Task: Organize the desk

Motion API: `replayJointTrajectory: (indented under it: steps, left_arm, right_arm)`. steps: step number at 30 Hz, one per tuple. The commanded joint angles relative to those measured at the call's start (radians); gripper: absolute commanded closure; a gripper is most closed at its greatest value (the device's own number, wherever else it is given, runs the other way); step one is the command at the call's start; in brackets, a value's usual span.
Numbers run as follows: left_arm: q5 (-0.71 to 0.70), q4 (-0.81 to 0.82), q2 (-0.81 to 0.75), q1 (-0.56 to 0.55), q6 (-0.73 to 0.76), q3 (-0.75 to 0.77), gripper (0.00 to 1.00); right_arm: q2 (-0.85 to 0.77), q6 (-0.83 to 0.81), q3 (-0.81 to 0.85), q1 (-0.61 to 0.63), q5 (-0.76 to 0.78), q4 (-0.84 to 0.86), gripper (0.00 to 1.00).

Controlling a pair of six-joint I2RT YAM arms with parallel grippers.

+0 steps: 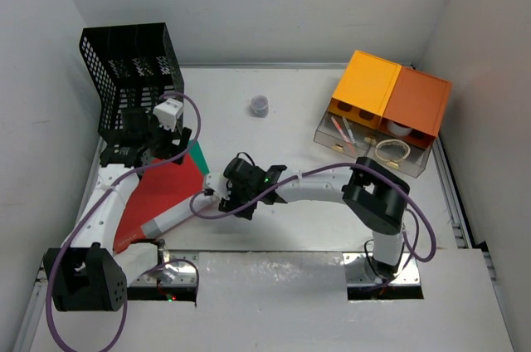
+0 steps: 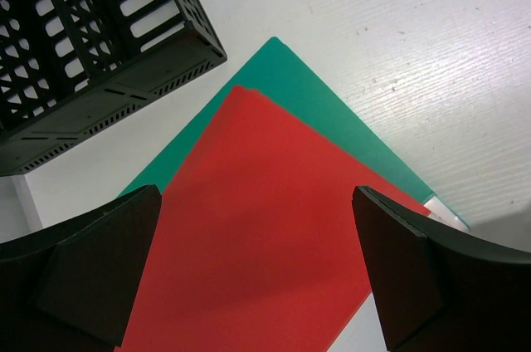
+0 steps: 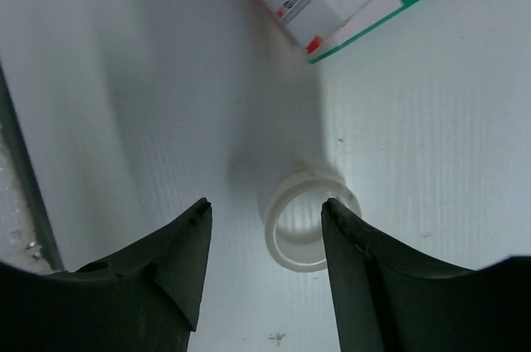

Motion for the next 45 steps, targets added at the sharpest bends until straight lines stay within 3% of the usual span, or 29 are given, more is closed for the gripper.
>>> replayJointTrajectory:
  steps: [1,8,27,35,38,42,45]
  left_arm:
    - [-0.002,0.027,-0.001,0.011,-0.002,-0.004,0.00]
    - [0.000,0.031,0.011,0.011,0.003,-0.004,0.01]
    - [0.006,0.035,0.026,0.011,0.006,-0.006,0.00]
    - [0.012,0.035,0.031,0.011,0.010,-0.006,0.00]
    - [0.013,0.034,0.032,0.012,0.010,-0.006,0.00]
    - [0.021,0.031,0.034,0.011,0.013,-0.004,0.00]
    - [0.024,0.029,0.032,0.009,0.014,-0.004,0.00]
  right_arm:
    - [0.004,0.007,0.056,-0.004,0.053,0.057,0.46]
    - [0.096,0.046,0.086,-0.004,0.108,0.008,0.51]
    - [-0.035,0.045,0.002,0.038,0.182,0.065,0.52]
    - [-0.061,0.048,-0.001,0.039,0.214,-0.003,0.52]
    - [-0.094,0.054,-0.024,0.039,0.235,-0.014,0.48]
    - [-0.141,0.088,-0.053,0.039,0.278,-0.058,0.33]
    - [-0.157,0.125,-0.076,0.039,0.286,-0.064,0.28]
